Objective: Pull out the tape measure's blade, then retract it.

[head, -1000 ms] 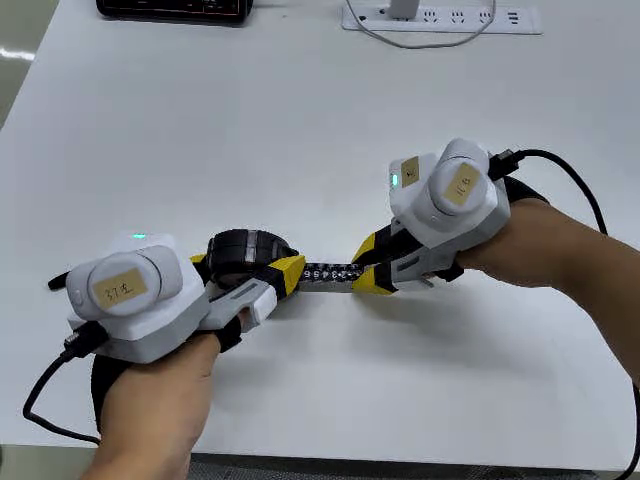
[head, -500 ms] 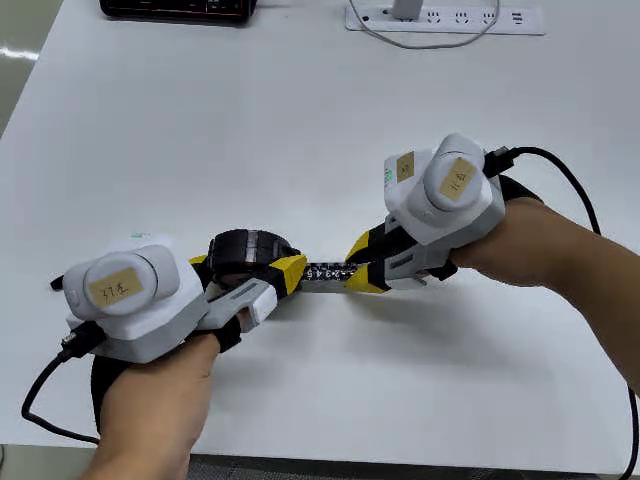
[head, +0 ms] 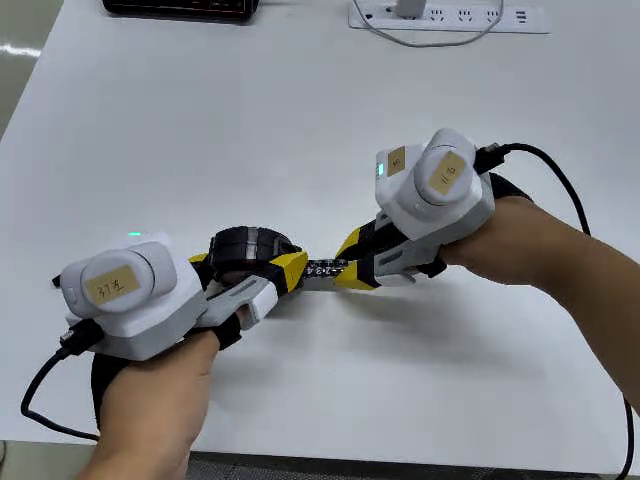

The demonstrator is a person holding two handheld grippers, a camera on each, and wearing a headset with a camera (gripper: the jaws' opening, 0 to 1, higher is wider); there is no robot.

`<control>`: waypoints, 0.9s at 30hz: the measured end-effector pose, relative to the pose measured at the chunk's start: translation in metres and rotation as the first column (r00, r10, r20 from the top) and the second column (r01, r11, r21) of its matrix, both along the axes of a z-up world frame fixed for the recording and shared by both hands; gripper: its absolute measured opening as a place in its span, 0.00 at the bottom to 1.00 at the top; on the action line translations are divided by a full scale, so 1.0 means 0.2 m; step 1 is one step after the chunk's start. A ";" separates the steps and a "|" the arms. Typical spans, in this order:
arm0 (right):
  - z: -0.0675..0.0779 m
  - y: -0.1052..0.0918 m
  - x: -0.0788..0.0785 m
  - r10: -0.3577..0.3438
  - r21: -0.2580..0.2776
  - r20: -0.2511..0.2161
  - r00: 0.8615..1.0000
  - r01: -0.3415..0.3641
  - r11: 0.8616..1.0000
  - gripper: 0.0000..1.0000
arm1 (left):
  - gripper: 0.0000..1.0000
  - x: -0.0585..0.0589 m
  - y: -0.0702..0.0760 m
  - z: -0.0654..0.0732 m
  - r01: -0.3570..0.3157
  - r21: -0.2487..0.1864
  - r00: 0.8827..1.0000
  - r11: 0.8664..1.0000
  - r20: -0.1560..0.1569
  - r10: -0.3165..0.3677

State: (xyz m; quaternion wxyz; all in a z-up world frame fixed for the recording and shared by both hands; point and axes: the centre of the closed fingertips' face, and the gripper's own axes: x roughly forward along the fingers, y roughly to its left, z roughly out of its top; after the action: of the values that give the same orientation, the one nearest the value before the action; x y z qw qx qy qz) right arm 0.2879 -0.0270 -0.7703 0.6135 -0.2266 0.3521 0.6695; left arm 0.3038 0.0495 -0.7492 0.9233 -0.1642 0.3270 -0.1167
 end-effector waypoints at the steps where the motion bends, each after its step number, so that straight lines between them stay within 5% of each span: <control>1: 0.00 0.00 0.00 -0.001 0.002 -0.002 1.000 0.001 1.000 0.10 | 0.57 0.00 0.00 0.00 -0.001 0.001 1.000 1.000 0.000 0.001; 27: 0.00 0.09 -0.01 -0.008 0.030 -0.009 1.000 0.009 1.000 0.09 | 0.57 0.00 0.00 0.00 -0.001 -0.014 1.000 1.000 0.000 0.001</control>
State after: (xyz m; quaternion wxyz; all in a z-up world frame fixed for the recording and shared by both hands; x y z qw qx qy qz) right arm 0.2853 -0.0080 -0.7699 0.6182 -0.2129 0.3457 0.6731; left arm 0.3040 0.0497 -0.7486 0.9222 -0.1708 0.3260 -0.1186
